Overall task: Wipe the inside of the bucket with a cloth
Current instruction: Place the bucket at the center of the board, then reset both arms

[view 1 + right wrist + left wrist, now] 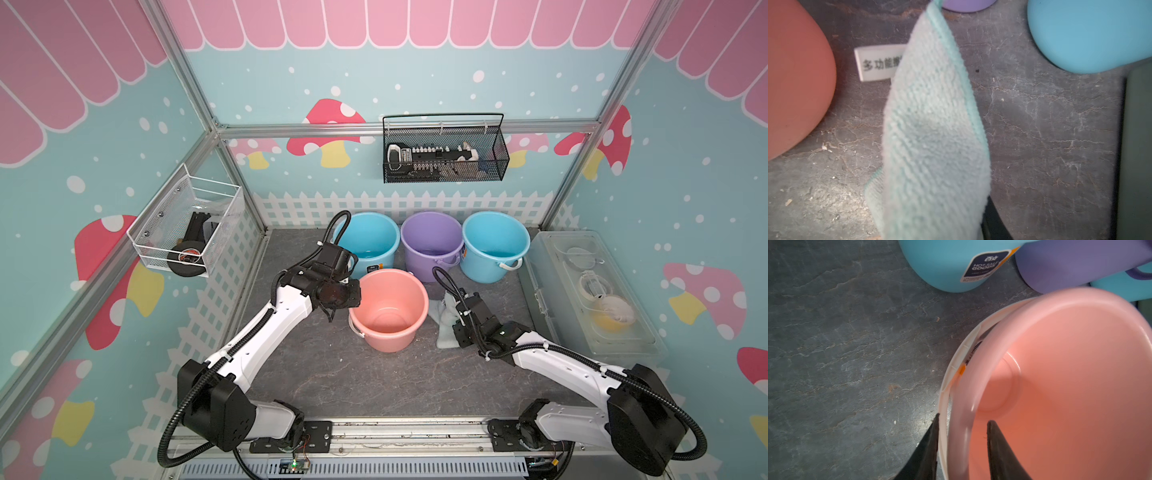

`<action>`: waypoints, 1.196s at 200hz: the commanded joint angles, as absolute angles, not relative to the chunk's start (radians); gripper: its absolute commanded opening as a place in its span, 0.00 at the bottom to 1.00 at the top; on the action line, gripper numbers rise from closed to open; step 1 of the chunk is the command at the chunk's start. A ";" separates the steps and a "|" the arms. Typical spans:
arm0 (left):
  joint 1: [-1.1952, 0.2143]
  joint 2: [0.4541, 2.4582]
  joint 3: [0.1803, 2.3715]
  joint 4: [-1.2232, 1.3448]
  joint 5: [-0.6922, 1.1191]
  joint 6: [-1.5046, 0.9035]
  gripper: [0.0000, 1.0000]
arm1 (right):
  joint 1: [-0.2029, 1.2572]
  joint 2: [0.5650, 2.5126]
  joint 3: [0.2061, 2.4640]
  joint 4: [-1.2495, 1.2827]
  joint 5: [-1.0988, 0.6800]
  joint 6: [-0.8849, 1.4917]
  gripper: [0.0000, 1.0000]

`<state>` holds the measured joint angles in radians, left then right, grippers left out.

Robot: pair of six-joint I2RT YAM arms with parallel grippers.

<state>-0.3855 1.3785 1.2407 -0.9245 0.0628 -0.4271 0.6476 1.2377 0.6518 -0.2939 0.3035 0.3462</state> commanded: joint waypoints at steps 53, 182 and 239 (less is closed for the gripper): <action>-0.312 1.293 1.201 -0.937 0.019 -0.399 0.59 | 0.641 1.145 0.677 -0.301 0.285 0.409 0.78; -0.249 1.175 0.936 -0.622 -0.458 -0.457 0.97 | 0.420 1.071 0.707 -0.239 0.530 0.050 0.99; -0.247 1.232 0.729 -0.143 -0.649 -0.222 0.97 | 0.294 1.184 0.497 0.301 0.512 -0.107 0.99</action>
